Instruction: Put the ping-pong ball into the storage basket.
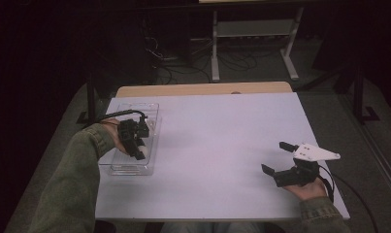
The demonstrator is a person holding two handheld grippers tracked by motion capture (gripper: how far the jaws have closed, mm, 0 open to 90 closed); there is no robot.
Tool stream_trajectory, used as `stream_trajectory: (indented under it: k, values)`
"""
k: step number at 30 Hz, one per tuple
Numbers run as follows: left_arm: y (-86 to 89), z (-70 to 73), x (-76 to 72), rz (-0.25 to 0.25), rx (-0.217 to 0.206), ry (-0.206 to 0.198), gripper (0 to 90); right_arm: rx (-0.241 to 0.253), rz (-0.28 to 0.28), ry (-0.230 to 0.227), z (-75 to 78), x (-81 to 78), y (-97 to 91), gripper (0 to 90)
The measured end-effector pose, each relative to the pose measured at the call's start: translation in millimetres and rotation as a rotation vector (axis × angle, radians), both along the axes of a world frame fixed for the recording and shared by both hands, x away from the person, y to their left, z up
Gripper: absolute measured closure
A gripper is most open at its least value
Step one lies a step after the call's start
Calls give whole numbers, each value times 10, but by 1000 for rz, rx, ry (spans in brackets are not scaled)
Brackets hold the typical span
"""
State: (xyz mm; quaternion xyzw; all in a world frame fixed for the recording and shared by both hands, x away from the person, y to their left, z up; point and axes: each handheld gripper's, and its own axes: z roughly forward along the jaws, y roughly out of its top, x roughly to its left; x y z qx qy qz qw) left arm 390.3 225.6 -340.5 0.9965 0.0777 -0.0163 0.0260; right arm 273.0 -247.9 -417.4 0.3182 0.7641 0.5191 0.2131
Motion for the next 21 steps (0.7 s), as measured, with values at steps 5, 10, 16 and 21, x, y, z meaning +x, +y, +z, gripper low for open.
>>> stream_trajectory:
  k: [5, 10, 16, 21]
  values:
    - [-14, -64, 40, -3, 24, 10, 504, -3, 0, 1, -1, -5, -3, 0]
    - [4, -146, 81, 7, 23, 24, 504, -7, 0, 2, -2, -13, -1, 0]
    - [34, -249, 84, 14, 25, 33, 503, -18, 3, -2, -1, -17, 6, 0]
    - [43, -336, 69, 17, 12, 40, 503, -22, 2, 2, -7, -14, 14, 0]
